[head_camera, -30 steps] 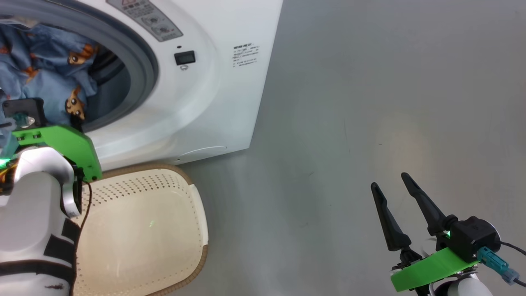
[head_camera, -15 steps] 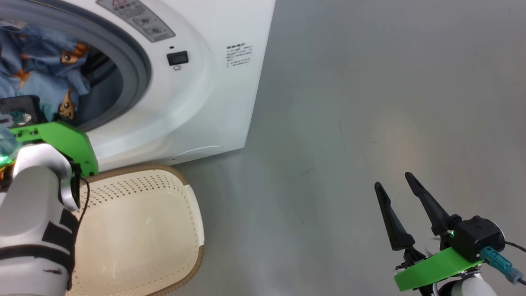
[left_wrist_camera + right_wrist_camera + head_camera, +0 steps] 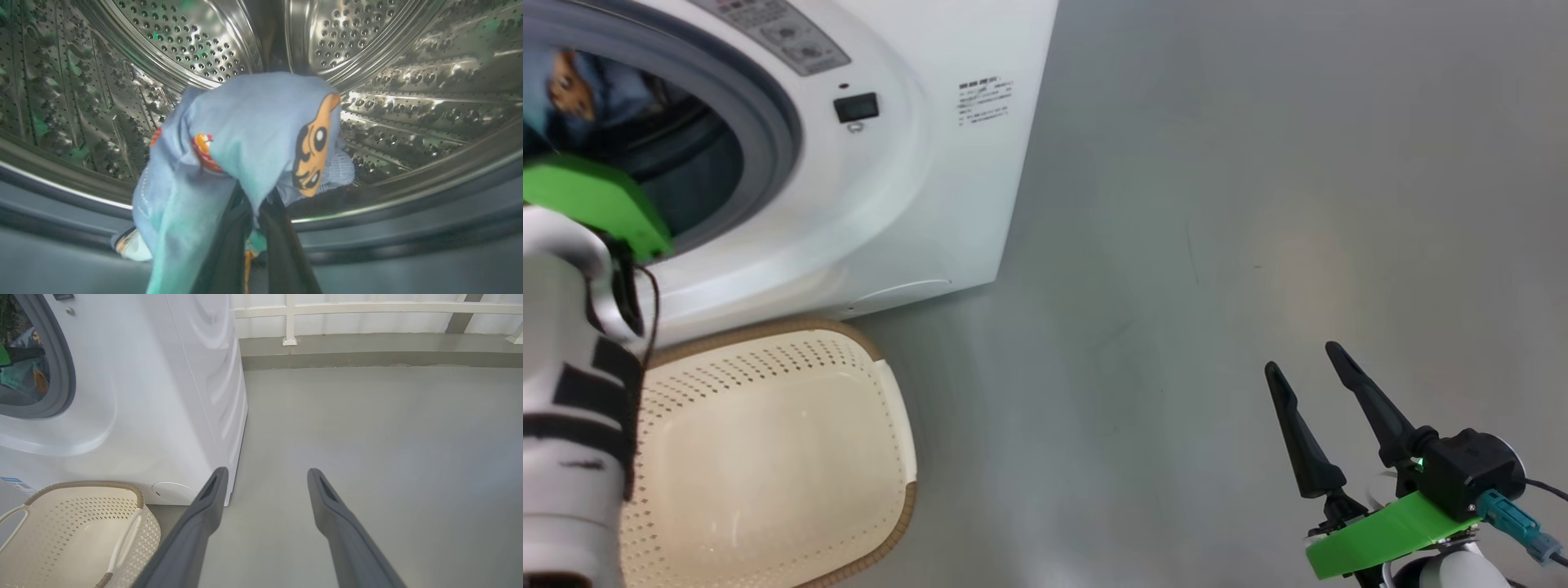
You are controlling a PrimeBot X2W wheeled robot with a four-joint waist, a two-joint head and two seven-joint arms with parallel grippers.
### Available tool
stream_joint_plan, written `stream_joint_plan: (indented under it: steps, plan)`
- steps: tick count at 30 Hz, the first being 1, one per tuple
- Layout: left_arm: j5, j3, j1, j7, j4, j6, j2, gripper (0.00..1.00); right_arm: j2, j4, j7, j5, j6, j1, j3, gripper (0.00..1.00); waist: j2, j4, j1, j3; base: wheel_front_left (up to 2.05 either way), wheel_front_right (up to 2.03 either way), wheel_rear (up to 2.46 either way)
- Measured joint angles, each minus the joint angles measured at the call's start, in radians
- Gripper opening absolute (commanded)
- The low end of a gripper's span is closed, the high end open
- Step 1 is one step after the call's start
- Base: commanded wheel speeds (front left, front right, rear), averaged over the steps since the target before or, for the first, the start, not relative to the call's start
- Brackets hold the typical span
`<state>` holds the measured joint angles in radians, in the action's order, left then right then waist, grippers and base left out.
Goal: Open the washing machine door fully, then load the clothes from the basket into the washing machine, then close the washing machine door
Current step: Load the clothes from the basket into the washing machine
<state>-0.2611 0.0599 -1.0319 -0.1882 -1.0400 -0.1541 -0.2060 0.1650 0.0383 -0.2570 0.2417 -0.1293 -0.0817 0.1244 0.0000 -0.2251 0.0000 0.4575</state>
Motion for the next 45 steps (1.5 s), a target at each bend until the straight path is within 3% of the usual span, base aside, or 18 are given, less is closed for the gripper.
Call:
stream_joint_plan:
  steps: [14,22,27,33,43,44,45]
  plan:
    - [-0.009,-0.031,-0.177,-0.060,-0.026,0.010,-0.061,0.00,0.008,-0.012,0.000,0.000,0.000,0.000,0.000,1.00,0.0000,-0.039,0.0001,0.079,0.00,0.00,0.00]
    - [-0.006,-0.084,-0.207,-0.067,0.128,0.009,-0.098,0.00,0.006,-0.023,0.000,0.000,0.000,-0.002,0.005,1.00,0.0000,-0.054,0.0000,0.142,0.00,0.00,0.00]
    - [0.004,-0.140,-0.206,-0.068,0.218,0.037,-0.109,0.01,0.000,-0.024,0.000,0.000,0.000,-0.005,0.020,1.00,0.0000,-0.075,0.0000,0.168,0.00,0.00,0.00]
    - [0.065,-0.131,-0.205,-0.068,0.147,0.037,-0.158,0.00,-0.002,-0.027,0.000,0.001,0.000,-0.004,0.026,1.00,0.0000,-0.113,0.0000,0.182,0.00,0.00,0.00]
    - [0.096,-0.085,-0.281,-0.056,-0.070,0.045,-0.172,0.00,-0.008,-0.026,0.000,0.001,0.000,0.000,0.023,1.00,0.0000,-0.135,0.0001,0.183,0.00,0.00,0.00]
    - [0.099,-0.084,-0.294,-0.054,-0.083,0.045,-0.172,0.04,-0.009,-0.026,0.000,0.001,0.000,0.000,0.023,1.00,0.0000,-0.133,0.0000,0.182,0.00,0.00,0.00]
    - [0.099,-0.080,-0.309,-0.048,-0.099,0.045,-0.171,0.24,-0.010,-0.026,0.000,0.001,0.000,0.000,0.023,1.00,0.0000,-0.131,0.0000,0.180,0.00,0.00,0.00]
